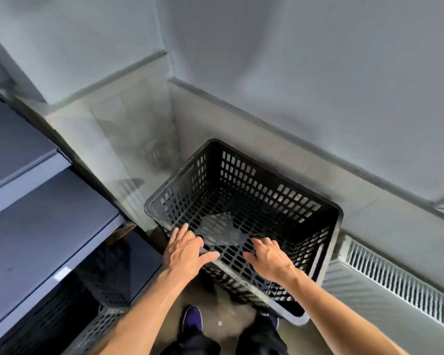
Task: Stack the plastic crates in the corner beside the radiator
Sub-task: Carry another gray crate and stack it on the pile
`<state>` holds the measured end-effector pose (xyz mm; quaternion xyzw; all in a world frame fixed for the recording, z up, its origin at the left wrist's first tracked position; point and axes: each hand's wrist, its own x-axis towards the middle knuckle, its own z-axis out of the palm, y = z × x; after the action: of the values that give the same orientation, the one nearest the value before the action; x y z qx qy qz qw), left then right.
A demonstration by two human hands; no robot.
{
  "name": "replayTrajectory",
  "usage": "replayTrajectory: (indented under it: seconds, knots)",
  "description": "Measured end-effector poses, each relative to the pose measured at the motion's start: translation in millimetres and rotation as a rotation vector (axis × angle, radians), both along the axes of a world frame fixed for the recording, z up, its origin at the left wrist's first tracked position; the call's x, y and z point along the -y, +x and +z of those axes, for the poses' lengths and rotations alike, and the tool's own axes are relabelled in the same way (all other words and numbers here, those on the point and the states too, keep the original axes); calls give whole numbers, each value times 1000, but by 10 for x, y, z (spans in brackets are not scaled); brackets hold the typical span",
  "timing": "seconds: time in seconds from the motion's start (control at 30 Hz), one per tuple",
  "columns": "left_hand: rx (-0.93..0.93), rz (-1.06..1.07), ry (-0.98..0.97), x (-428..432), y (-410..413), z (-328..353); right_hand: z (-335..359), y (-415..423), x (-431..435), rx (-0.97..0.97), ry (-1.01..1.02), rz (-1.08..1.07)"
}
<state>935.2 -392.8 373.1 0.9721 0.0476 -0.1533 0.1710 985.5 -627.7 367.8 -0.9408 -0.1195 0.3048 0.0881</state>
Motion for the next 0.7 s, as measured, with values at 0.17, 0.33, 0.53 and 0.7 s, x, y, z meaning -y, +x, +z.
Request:
replayTrajectory:
  seconds: [0.17, 0.33, 0.53, 0.7]
  knots:
    - [-88, -227, 6, -149, 70, -4, -49, -432, -138, -10, 67, -87]
    - [-92, -339, 66, -158, 133, -6, 71, -653, -168, -19, 175, -84]
    - [-108, -382, 132, -164, 159, -13, 21, -805, -33, -17, 156, -76]
    - [-127, -429, 204, -145, 203, -76, -107, -943, 26, 137, 86, -133]
